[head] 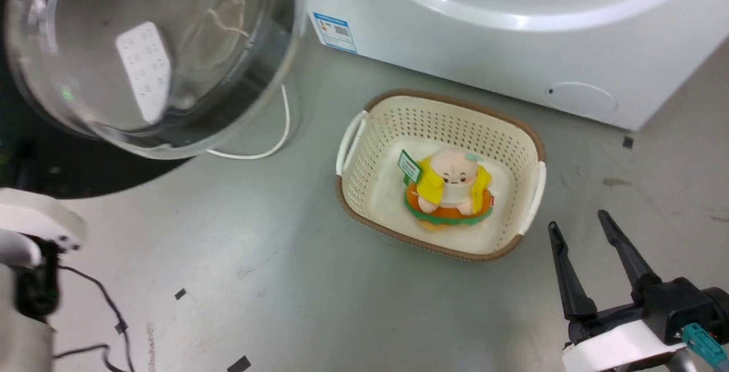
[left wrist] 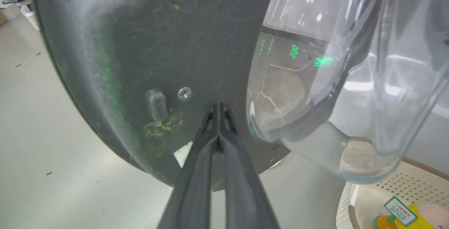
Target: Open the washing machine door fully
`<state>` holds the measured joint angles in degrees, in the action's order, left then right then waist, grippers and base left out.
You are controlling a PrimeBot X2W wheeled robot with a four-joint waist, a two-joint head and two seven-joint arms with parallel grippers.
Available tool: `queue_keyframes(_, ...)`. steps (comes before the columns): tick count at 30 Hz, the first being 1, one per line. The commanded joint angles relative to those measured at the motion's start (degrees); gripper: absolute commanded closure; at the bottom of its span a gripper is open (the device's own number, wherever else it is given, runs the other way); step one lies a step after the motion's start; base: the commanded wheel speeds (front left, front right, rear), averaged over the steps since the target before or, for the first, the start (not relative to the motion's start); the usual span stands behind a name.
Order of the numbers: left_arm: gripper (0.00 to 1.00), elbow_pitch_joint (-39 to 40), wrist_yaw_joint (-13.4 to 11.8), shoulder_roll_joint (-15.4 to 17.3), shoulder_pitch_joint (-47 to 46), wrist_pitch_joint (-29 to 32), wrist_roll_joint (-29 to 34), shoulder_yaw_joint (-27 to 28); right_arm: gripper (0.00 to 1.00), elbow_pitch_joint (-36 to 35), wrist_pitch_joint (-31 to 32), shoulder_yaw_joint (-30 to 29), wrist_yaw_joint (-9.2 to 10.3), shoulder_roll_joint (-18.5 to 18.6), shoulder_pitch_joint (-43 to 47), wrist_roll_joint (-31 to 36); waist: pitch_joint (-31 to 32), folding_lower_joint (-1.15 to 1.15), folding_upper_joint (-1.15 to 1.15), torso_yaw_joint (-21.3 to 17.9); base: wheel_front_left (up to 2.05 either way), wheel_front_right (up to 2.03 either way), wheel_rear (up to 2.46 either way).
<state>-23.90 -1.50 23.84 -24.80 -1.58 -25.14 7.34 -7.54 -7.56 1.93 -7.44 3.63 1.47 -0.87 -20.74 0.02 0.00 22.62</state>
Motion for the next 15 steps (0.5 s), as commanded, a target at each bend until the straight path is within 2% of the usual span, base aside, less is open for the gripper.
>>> queue_keyframes(1,1.0,-1.4,0.14,1.44,-1.51,-0.74,0.05,0.62,0.0,-0.43,0.19,-0.08,-0.05,0.47,-1.09,0.33,-0.76,-0.02,0.0,-0.91,0.0,0.0,0.0)
queue_keyframes(3,1.0,-3.93,0.58,3.06,-2.96,-1.87,0.48,0.86,0.0,-0.56,0.25,-0.18,-0.05,0.6,-1.31,0.31,-1.04,-0.02,0.0,-1.35,0.0,0.0,0.0)
queue_keyframes(6,1.0,-6.56,1.12,3.82,-4.61,-3.08,0.61,0.71,0.0,-0.54,0.14,-0.6,-0.05,0.61,-1.29,0.27,-0.86,-0.02,0.0,-1.67,0.0,0.0,0.0)
queue_keyframes(12,1.0,-8.83,2.01,4.32,-4.53,-6.03,1.16,0.0,0.0,0.61,-0.69,-0.82,-0.05,1.15,-0.16,-0.28,2.08,-0.02,0.0,-2.17,0.0,0.0,0.0)
queue_keyframes(15,1.0,-7.68,2.38,3.84,-3.14,-7.13,1.85,-1.14,0.0,1.16,-2.12,-4.07,-0.05,0.62,-0.03,-0.67,4.42,-0.02,0.0,-2.51,0.0,0.0,0.0)
